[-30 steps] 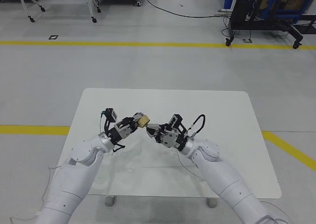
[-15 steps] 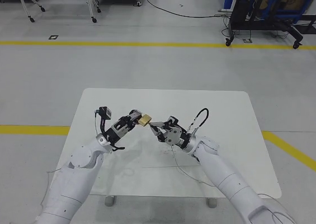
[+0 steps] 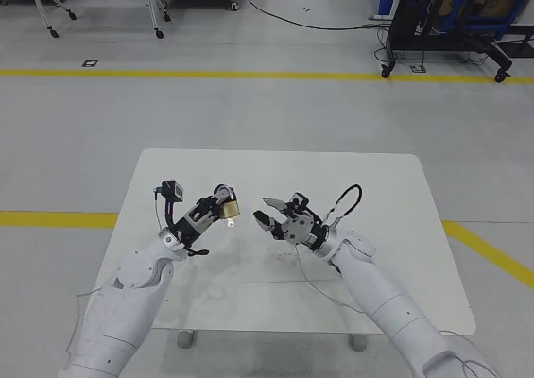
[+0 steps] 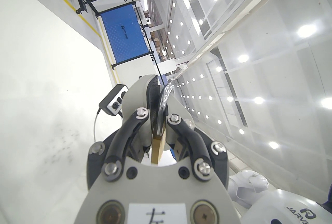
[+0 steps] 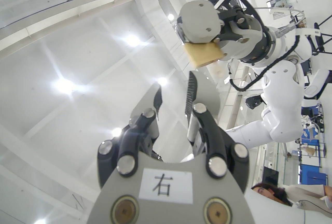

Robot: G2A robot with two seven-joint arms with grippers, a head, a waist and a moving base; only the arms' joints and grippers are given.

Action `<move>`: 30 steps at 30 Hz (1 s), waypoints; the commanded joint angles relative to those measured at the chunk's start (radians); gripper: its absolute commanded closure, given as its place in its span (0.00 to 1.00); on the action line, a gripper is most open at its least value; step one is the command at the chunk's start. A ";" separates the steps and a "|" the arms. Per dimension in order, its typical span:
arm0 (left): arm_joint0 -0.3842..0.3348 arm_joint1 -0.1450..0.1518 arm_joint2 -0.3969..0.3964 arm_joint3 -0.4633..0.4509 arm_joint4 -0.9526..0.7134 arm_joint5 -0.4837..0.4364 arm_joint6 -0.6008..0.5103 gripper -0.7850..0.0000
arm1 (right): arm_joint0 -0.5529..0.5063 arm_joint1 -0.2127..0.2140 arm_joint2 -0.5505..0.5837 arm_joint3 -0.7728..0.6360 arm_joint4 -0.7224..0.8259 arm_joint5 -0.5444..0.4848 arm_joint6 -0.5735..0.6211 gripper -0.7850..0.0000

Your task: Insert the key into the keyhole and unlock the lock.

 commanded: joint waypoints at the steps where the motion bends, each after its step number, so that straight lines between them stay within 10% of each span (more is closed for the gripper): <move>1: 0.000 0.000 0.002 -0.003 0.035 0.001 0.013 1.00 | -0.012 0.009 0.037 -0.010 0.007 -0.015 0.005 0.55; 6: -0.002 0.000 0.022 -0.010 0.178 0.025 0.066 1.00 | -0.071 0.041 0.169 -0.076 -0.124 -0.264 -0.173 0.50; 8: -0.007 -0.001 0.041 -0.011 0.256 0.051 0.091 1.00 | -0.122 0.055 0.213 -0.148 -0.316 -0.448 -0.356 0.00; 13: -0.027 -0.007 0.105 -0.011 0.441 0.114 0.132 1.00 | -0.288 0.074 0.290 -0.405 -0.642 -0.597 -0.698 0.00; 27: -0.130 -0.030 0.237 0.096 0.596 0.437 -0.022 1.00 | -0.433 0.089 0.370 -0.602 -0.654 -0.573 -0.720 0.00; 30: -0.150 -0.037 0.243 0.118 0.563 0.507 -0.038 0.55 | -0.433 0.089 0.370 -0.602 -0.654 -0.573 -0.720 0.00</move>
